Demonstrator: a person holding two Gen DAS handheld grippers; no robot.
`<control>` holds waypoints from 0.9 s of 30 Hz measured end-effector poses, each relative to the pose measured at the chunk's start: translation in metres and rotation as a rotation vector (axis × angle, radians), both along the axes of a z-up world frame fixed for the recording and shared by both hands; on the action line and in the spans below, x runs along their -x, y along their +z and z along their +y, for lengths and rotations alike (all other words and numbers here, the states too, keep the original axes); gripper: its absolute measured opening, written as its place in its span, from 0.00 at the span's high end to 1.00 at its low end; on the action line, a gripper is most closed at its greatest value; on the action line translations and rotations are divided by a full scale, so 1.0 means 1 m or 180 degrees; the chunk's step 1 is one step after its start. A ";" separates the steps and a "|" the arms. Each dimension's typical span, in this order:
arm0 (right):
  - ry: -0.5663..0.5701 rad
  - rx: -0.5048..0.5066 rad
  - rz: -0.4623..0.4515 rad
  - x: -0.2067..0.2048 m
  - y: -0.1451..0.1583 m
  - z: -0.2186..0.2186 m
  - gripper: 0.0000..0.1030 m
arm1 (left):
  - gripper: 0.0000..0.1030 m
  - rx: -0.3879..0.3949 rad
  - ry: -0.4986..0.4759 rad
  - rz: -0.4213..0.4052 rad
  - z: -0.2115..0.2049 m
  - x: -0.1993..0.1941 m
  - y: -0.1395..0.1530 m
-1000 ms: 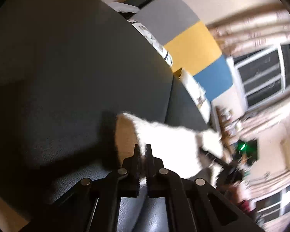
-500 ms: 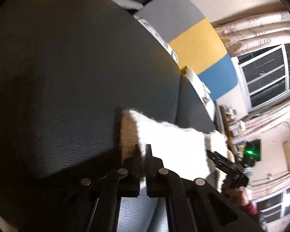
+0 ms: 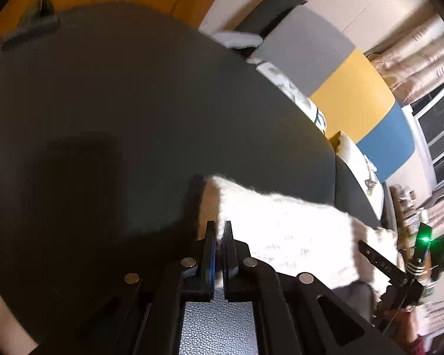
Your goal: Fold clothes
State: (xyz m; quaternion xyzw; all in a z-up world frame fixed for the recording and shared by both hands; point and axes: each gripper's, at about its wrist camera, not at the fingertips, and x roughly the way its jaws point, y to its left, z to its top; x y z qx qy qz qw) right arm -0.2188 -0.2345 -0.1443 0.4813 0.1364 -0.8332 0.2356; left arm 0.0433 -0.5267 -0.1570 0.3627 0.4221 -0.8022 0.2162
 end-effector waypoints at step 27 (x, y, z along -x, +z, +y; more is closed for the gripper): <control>-0.0446 0.0168 -0.0328 -0.156 0.003 0.295 0.14 | 0.92 0.0305 -0.1853 0.0717 0.220 0.066 0.087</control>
